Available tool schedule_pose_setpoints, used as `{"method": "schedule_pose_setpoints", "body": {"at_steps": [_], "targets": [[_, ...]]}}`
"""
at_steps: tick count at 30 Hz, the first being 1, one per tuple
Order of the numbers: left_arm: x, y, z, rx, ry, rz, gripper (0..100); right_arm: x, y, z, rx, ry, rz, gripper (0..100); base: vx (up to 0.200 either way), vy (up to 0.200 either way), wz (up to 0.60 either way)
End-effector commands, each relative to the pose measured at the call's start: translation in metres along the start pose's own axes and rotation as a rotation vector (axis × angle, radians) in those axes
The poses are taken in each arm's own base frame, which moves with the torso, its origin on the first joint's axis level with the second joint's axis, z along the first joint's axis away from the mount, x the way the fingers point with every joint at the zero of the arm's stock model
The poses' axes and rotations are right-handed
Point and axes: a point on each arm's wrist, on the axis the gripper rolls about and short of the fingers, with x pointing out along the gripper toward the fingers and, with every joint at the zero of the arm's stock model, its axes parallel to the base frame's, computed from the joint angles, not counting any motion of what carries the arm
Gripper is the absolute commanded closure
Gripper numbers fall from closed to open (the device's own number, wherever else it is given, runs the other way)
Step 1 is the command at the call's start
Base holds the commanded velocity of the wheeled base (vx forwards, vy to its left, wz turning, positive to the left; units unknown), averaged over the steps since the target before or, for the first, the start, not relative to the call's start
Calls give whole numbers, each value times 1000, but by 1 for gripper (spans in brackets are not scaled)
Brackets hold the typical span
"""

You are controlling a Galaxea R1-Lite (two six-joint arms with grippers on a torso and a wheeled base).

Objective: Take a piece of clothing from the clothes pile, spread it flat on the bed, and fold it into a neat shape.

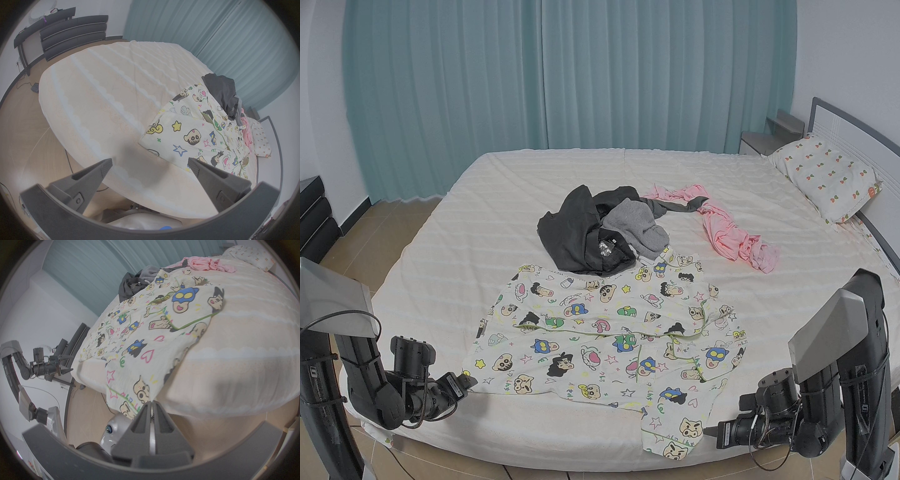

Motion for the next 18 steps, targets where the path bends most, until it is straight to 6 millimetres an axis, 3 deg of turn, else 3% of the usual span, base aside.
{"method": "schedule_pose_setpoints", "body": {"at_steps": [1, 12, 18], "targets": [[3, 2, -1, -4, 9, 8, 0, 4, 8, -8, -35, 27, 11, 0, 0, 0, 0], [1, 0, 0, -29, 6, -3, 0, 30, 27, -10, -118, -33, -17, 0, 0, 0, 0], [2, 0, 0, -29, 5, -4, 0, 31, 31, -10, -130, -41, -14, 0, 0, 0, 0]]}}
